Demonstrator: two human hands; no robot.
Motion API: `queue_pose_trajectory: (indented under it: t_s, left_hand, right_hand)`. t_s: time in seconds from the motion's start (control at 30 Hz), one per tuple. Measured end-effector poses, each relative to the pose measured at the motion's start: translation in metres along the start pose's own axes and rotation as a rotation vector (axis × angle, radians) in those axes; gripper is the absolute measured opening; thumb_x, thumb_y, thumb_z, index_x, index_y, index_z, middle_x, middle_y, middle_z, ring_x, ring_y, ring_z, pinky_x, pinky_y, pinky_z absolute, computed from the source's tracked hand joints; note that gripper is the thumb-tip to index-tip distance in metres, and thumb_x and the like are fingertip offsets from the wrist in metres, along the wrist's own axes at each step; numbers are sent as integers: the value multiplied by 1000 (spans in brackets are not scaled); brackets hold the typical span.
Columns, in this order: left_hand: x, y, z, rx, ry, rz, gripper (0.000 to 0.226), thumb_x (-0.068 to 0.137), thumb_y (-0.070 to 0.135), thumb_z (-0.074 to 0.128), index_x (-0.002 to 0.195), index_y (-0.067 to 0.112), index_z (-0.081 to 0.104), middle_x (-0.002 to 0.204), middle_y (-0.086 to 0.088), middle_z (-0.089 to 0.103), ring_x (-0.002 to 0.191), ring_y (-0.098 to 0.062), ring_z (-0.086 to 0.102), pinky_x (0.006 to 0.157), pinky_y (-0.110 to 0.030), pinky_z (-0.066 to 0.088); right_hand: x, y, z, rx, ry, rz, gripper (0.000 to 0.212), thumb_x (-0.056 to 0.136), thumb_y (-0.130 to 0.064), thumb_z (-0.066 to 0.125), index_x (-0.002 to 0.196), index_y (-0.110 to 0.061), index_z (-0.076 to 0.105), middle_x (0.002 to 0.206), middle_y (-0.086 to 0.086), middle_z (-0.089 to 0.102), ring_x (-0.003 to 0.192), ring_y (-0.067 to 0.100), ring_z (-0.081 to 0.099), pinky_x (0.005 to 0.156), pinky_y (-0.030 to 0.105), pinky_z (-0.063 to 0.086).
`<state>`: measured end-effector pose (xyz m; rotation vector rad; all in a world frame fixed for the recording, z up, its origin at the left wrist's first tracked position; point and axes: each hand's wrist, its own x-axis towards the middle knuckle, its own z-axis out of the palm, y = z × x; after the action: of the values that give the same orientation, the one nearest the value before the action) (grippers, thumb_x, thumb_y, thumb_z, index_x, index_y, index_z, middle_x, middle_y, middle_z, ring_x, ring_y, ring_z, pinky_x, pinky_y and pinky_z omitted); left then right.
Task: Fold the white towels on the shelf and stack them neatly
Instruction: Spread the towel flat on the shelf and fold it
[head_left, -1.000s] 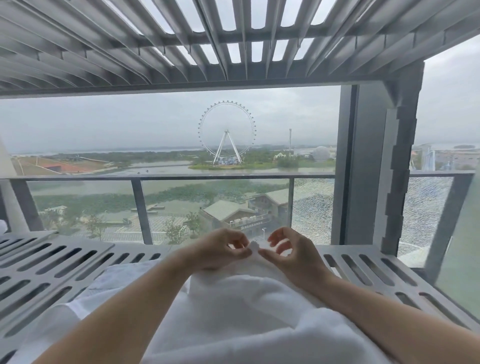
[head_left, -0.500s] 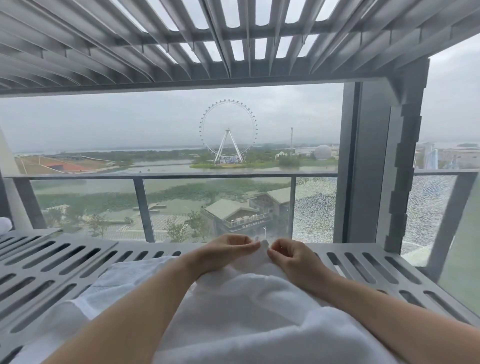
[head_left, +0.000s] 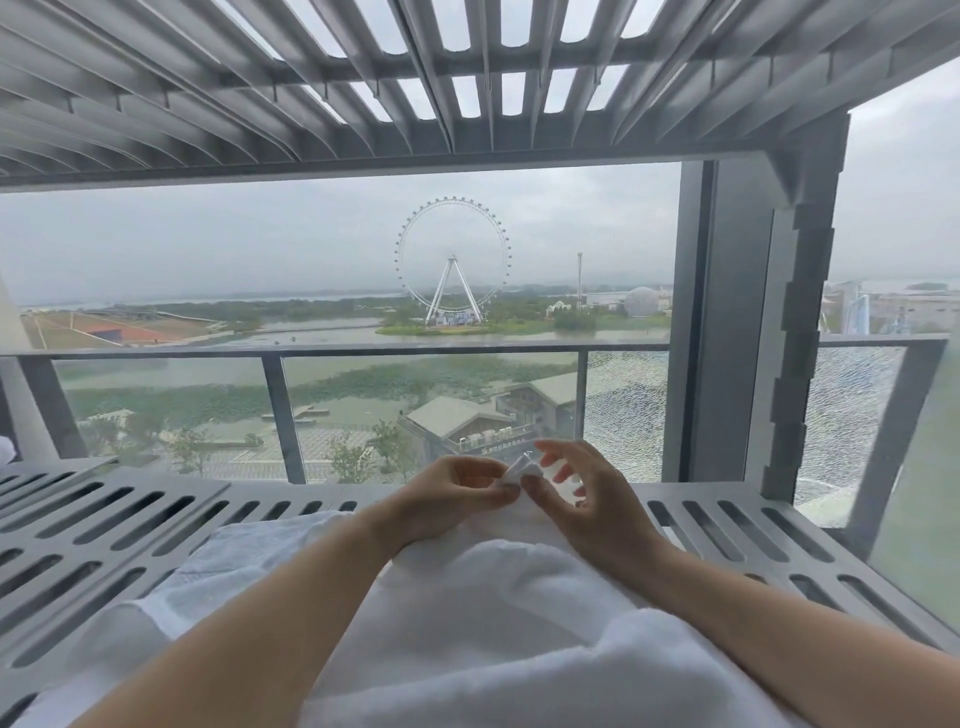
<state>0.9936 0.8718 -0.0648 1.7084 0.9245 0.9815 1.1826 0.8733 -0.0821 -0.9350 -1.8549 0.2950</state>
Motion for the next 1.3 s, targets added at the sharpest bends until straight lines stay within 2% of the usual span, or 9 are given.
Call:
queue_pose_trajectory:
  t_s: [0.17, 0.3, 0.43, 0.67, 0.83, 1.0, 1.1, 1.17, 1.3]
  left_hand:
    - [1, 18, 3, 255, 68, 68, 16, 83, 15, 68, 95, 6, 70, 88, -7, 69, 81, -18, 61, 72, -24, 47]
    - [0, 33, -3, 535, 53, 35, 22, 84, 23, 67, 100, 9, 66, 99, -13, 70, 94, -29, 65, 84, -42, 50]
    - [-1, 29, -3, 973, 129, 24, 31, 92, 42, 49, 70, 20, 46, 67, 7, 51, 71, -19, 51, 65, -32, 36]
    - [-6, -21, -20, 1210, 60, -74, 29, 100, 39, 25, 85, 20, 42, 100, -9, 58, 93, -22, 53, 79, -30, 36]
    - [-12, -24, -30, 1259, 104, -32, 31, 99, 40, 24, 85, 21, 43, 97, -2, 55, 83, -15, 48, 78, -29, 38]
    - [-10, -24, -31, 1401, 273, 120, 38, 98, 45, 24, 88, 20, 50, 90, -7, 66, 82, -27, 62, 66, -31, 38]
    - [-9, -23, -29, 1433, 338, 179, 39, 97, 48, 26, 87, 20, 51, 87, -6, 67, 80, -27, 63, 64, -30, 36]
    - [-11, -23, -27, 1444, 342, 183, 38, 97, 48, 27, 88, 20, 51, 87, -5, 67, 81, -27, 63, 64, -30, 36]
    - [-14, -21, -24, 1457, 352, 189, 38, 97, 48, 27, 89, 19, 51, 89, -5, 68, 83, -29, 64, 66, -33, 39]
  right_hand:
    - [13, -5, -10, -85, 53, -43, 9, 83, -27, 65, 82, -20, 59, 83, -6, 62, 77, 8, 57, 64, 3, 35]
    - [38, 2, -34, -45, 209, 121, 20, 90, -25, 51, 72, -23, 43, 65, -7, 52, 61, 11, 48, 51, 16, 35]
    - [46, 22, -54, -313, 117, 268, 13, 92, -24, 39, 79, -23, 39, 73, -1, 52, 68, 22, 48, 58, 32, 32]
    - [26, 36, -51, -740, -85, 338, 8, 87, -12, 34, 94, -16, 37, 90, 12, 61, 81, 33, 55, 65, 34, 38]
    - [12, 46, -41, -869, -161, 419, 23, 86, -3, 29, 104, -8, 43, 110, 14, 61, 102, 35, 58, 69, 34, 37]
    - [10, 45, -42, -900, -106, 333, 11, 93, -14, 30, 98, -11, 40, 101, 11, 65, 93, 33, 62, 63, 31, 36]
    - [13, 40, -41, -923, -132, 220, 25, 96, -34, 33, 104, -11, 40, 109, 9, 60, 98, 30, 57, 69, 35, 39]
    - [20, 35, -40, -947, -271, 45, 36, 95, -39, 35, 117, -11, 43, 119, 5, 51, 110, 26, 49, 82, 37, 41]
    - [33, 8, -21, -669, -596, -132, 38, 97, -40, 31, 119, -18, 53, 123, 0, 50, 114, 21, 49, 91, 31, 40]
